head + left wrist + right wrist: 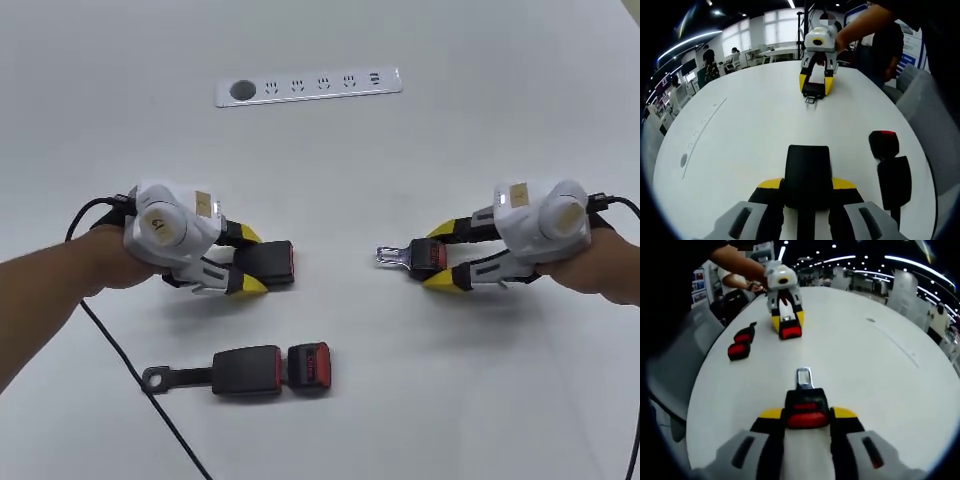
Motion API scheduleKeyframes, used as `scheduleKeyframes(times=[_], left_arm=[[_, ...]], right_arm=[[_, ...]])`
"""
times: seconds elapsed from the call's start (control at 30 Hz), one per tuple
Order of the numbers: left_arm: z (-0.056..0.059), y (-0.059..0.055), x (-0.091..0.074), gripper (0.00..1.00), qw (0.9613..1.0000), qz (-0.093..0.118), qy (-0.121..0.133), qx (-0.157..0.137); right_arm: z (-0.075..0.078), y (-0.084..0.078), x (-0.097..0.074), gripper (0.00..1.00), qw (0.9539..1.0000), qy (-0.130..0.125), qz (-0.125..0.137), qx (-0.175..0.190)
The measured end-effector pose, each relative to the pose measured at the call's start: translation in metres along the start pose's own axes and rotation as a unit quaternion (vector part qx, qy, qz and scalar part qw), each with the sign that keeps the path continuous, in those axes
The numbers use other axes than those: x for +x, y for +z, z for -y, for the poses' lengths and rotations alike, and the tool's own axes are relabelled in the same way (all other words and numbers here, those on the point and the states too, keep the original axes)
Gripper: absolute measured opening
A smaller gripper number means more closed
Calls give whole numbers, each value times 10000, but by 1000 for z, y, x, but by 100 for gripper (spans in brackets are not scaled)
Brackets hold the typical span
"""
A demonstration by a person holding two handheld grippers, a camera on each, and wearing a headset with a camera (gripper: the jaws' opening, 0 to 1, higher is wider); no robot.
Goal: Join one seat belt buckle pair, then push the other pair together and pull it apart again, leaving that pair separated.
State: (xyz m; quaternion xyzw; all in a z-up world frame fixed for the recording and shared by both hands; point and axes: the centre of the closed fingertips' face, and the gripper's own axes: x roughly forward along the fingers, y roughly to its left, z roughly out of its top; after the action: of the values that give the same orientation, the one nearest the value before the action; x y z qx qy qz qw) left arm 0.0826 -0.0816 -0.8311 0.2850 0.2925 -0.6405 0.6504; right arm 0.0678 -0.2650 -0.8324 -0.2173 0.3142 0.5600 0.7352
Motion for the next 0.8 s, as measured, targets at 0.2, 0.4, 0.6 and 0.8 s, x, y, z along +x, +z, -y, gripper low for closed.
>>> scheduleKeyframes(times=[0.2, 0.4, 0.6, 0.8], left_arm=[[2, 1, 0, 35, 10000, -16, -43, 8], [3, 0, -1, 35, 10000, -25, -76, -33], [3, 0, 0, 35, 9999, -43, -105, -36], [3, 0, 0, 35, 9999, -59, -122, -76]], right_arm=[[0, 0, 0, 35, 9994, 57, 347, 30], [-1, 2, -1, 35, 9986, 104, 513, 47], [-2, 2, -1, 35, 9981, 179, 583, 6], [-3, 3, 1, 35, 9979, 234, 606, -64]])
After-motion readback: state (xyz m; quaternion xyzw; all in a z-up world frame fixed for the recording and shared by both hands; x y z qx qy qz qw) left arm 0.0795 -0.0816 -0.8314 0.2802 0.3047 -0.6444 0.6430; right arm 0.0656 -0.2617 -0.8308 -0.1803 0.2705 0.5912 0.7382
